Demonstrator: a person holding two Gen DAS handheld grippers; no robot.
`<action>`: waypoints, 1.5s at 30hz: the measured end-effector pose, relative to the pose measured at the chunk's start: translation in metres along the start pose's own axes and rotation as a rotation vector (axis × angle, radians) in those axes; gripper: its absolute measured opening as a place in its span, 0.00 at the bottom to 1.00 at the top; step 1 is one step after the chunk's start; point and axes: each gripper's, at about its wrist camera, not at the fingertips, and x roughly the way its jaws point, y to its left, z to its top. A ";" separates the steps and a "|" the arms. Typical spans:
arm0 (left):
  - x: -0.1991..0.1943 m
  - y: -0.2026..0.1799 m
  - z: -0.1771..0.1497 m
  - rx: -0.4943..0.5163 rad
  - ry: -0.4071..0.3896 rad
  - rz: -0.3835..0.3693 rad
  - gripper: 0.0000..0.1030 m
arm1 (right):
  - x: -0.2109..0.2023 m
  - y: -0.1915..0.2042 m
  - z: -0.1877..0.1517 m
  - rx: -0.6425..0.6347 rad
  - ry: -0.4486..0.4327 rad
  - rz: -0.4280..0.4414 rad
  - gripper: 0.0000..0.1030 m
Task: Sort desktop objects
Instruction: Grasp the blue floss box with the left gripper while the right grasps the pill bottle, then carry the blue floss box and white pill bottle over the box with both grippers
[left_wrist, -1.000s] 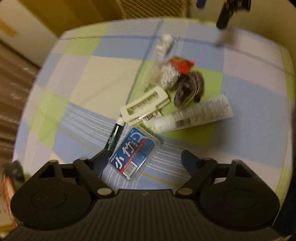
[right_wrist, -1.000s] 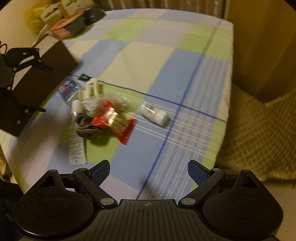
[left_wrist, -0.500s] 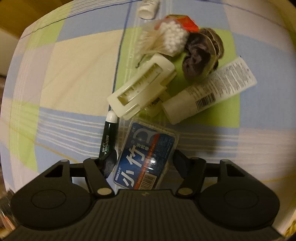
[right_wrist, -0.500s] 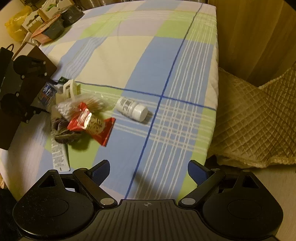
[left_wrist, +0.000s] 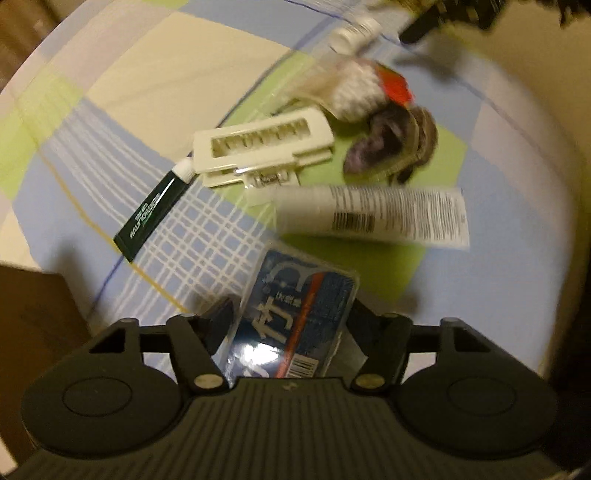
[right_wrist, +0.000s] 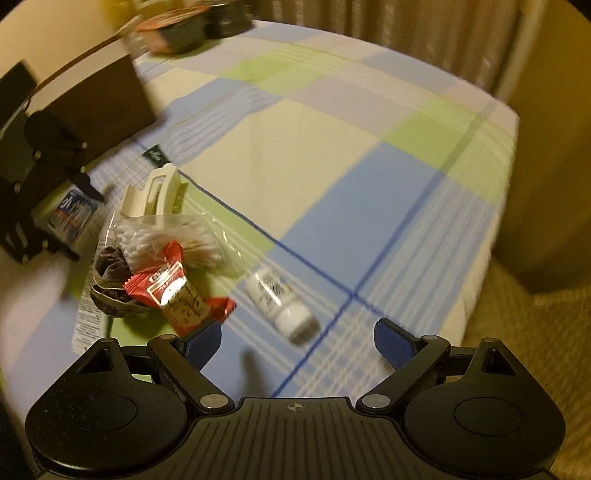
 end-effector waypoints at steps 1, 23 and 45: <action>-0.001 -0.001 -0.002 -0.008 -0.011 0.001 0.57 | 0.004 0.002 0.002 -0.032 0.002 0.013 0.86; -0.056 -0.053 -0.026 -0.167 -0.108 0.073 0.53 | 0.016 0.017 0.021 -0.130 0.062 0.107 0.25; -0.197 -0.056 -0.096 -0.250 -0.263 0.261 0.53 | -0.075 0.143 0.082 -0.340 -0.049 0.194 0.25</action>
